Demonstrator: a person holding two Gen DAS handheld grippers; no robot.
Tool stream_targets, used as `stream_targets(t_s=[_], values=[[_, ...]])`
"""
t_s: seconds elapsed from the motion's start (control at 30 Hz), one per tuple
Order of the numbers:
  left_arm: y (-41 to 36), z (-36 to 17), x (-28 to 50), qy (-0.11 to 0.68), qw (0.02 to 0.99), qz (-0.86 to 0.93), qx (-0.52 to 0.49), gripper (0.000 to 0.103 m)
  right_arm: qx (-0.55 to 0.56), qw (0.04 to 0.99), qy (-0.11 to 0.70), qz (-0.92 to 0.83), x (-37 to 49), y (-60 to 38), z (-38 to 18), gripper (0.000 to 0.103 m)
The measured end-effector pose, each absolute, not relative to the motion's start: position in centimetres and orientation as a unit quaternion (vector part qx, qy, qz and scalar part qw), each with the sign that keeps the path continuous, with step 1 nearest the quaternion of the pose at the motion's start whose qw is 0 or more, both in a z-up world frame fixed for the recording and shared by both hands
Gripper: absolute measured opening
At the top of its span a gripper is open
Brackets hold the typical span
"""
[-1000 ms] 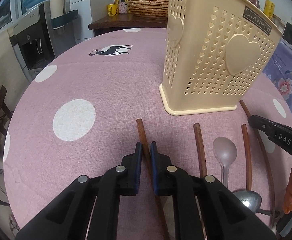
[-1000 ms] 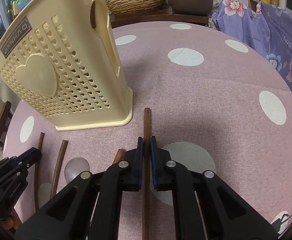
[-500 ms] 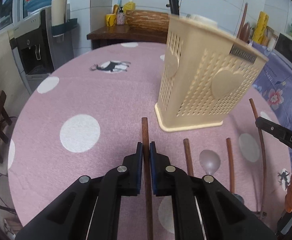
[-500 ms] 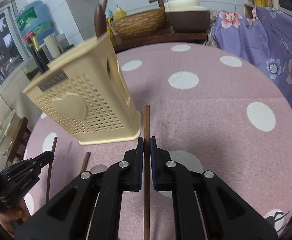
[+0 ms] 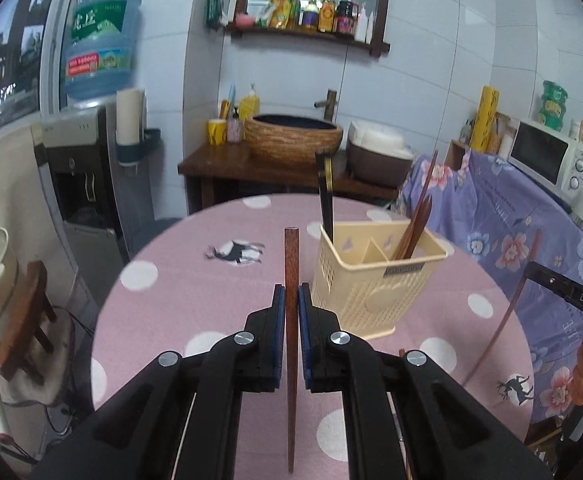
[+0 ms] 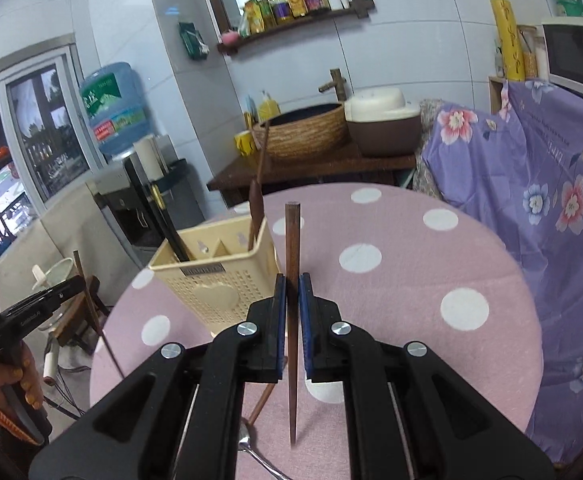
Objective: Organize utensils
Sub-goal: 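Lift both wooden chopsticks and lower them into the cream holder, opening both tools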
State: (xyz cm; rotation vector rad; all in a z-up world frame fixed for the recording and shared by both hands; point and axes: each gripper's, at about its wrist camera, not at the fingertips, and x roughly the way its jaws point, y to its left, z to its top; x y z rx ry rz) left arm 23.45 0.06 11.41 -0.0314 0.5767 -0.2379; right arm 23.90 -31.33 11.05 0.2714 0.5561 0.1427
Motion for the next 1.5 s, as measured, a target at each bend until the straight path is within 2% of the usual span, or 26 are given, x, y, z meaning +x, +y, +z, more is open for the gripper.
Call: stream_targets(t_s=[0.57, 0.77, 1.0, 1.1, 1.27, 1.5], values=[[0.1, 13.4, 24.0, 0.267, 0.957, -0.112, -0.017, 0.008, 0.104, 0.956, 0.266, 0.062, 24.4, -30.7, 12.8, 0.007], [-0.5, 18.5, 24.0, 0.23, 0.965, -0.125, -0.01, 0.008, 0.086, 0.961, 0.249, 0.086, 24.9, -29.8, 17.3, 0.007], [-2.7, 27.3, 24.7, 0.169, 0.976, -0.138, -0.007, 0.007, 0.088, 0.972, 0.193, 0.105, 26.3, -29.2, 26.4, 0.007], [-3.9, 28.8, 25.6, 0.157, 0.978, -0.138, -0.017, 0.007, 0.09, 0.975, 0.178, 0.102, 27.3, -28.5, 28.3, 0.007], [-5.3, 26.2, 28.0, 0.167, 0.977, -0.127, -0.028, 0.007, 0.078, 0.975, 0.191, 0.082, 29.6, -26.9, 26.0, 0.007], [-5.9, 18.0, 30.8, 0.234, 0.964, -0.119, -0.036, 0.007, 0.083, 0.961, 0.253, 0.077, 32.1, -25.9, 18.3, 0.007]])
